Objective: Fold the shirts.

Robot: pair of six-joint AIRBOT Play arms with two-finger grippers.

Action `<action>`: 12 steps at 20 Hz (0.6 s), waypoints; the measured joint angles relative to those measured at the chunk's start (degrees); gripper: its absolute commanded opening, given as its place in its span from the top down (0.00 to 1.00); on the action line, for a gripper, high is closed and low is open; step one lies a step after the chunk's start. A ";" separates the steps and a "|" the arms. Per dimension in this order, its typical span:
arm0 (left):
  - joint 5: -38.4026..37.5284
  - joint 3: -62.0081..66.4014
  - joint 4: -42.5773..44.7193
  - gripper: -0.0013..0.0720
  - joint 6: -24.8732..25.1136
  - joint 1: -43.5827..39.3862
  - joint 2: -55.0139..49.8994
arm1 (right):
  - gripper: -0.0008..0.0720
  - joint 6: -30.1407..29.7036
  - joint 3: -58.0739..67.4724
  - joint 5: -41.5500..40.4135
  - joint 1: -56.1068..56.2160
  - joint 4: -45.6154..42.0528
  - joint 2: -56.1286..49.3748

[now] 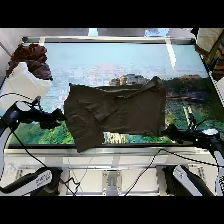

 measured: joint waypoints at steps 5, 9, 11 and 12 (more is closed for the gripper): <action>-1.07 0.00 -5.20 0.31 2.62 1.31 -4.74 | 0.96 -0.24 0.00 0.48 0.02 0.81 -0.02; -2.19 0.00 -5.97 0.32 3.69 1.55 -6.54 | 0.96 -0.39 0.00 0.57 0.02 0.94 -0.02; -2.36 -0.02 -5.97 0.32 4.04 1.60 -7.15 | 0.96 -0.42 0.00 0.52 0.00 1.05 -0.02; -2.36 0.00 -5.97 0.32 4.13 1.62 -7.48 | 0.96 -0.50 0.00 0.50 0.00 1.25 -0.02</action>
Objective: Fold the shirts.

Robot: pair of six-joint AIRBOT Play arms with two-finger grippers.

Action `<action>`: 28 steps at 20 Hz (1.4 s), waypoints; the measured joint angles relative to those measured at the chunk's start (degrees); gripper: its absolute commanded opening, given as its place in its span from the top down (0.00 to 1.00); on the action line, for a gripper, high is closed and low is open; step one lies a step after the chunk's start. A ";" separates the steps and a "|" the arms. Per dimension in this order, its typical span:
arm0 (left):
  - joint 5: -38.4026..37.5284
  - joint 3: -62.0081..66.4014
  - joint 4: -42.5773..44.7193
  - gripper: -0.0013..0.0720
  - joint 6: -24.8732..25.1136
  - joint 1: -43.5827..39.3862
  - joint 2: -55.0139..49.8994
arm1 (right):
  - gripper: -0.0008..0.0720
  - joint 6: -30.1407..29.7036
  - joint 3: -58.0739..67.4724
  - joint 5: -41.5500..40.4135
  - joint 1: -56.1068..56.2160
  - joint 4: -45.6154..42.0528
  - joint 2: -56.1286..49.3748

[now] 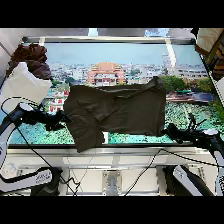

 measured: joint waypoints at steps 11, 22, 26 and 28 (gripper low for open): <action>1.73 -0.04 -11.15 0.96 4.24 -0.22 -5.35 | 0.96 -3.56 0.00 1.03 0.00 4.00 0.26; -8.83 0.11 -47.58 0.97 21.55 -0.15 12.59 | 0.96 -8.76 15.52 12.07 -4.46 14.73 16.15; -6.97 4.94 -55.28 0.97 23.65 -0.11 30.36 | 0.96 -7.32 26.93 16.00 -6.36 20.76 22.95; -2.29 10.95 -53.40 0.97 23.02 -0.11 37.97 | 0.96 -6.93 34.77 16.65 -6.71 23.52 24.83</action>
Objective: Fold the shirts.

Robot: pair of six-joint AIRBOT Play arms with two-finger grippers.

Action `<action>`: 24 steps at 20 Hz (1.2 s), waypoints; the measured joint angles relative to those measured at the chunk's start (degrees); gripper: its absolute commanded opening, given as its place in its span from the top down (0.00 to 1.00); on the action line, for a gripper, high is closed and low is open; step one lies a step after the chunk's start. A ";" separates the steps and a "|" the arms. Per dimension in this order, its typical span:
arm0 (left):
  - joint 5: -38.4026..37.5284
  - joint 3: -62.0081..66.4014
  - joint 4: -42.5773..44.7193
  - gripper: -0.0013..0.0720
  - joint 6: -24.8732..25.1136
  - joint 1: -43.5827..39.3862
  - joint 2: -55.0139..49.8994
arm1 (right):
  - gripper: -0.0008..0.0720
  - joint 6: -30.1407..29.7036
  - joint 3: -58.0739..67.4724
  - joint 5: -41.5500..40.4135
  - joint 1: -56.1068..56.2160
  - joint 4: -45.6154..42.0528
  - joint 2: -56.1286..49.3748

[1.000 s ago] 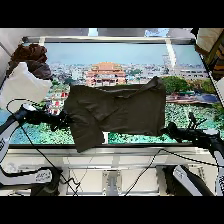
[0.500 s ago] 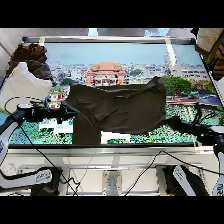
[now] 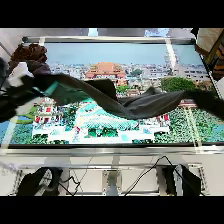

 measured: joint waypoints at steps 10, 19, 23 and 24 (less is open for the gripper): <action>0.20 23.06 35.50 0.97 -16.13 -0.07 -1.60 | 0.96 1.07 31.82 -8.66 -0.24 -6.86 -7.93; 14.47 24.90 37.57 0.97 -17.09 -4.00 -27.80 | 0.97 5.55 31.61 -14.27 17.29 -15.08 -34.93; 19.26 31.28 36.26 0.97 -15.80 -7.21 -33.75 | 0.97 6.45 33.33 -20.02 23.21 -19.04 -40.00; 19.47 33.27 36.13 0.97 -15.61 -7.63 -34.47 | 0.96 6.93 34.10 -19.96 23.69 -20.65 -40.44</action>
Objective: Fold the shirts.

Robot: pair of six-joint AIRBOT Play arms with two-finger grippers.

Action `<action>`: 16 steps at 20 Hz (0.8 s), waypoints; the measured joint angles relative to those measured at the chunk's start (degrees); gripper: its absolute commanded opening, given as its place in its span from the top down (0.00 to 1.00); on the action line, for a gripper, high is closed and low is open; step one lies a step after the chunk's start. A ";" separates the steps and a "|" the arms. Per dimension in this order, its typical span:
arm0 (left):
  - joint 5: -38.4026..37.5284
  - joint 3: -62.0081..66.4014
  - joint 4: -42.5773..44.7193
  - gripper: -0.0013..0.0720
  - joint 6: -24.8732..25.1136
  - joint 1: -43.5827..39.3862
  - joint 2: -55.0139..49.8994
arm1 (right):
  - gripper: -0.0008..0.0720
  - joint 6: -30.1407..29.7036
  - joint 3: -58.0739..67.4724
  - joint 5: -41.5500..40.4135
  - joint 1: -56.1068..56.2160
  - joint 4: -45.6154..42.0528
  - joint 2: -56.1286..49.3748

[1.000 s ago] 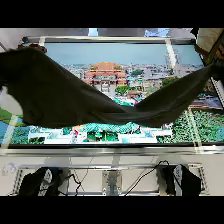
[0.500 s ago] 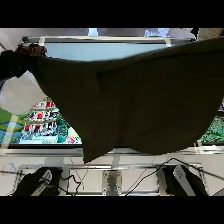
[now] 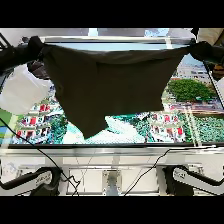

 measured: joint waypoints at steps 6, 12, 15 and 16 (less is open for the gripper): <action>-5.97 12.59 2.23 0.97 1.46 -1.75 0.79 | 0.96 3.08 5.70 2.64 1.01 -11.17 3.15; -18.51 17.07 18.51 0.97 1.62 -5.29 15.26 | 0.97 2.80 7.63 11.13 0.94 -19.61 17.00; -19.85 17.55 23.34 0.97 1.31 -5.92 25.18 | 0.97 2.75 7.82 12.94 0.94 -23.26 27.89; -20.33 17.66 25.24 0.97 0.48 -6.01 28.02 | 0.97 3.02 7.87 13.11 0.94 -24.63 31.23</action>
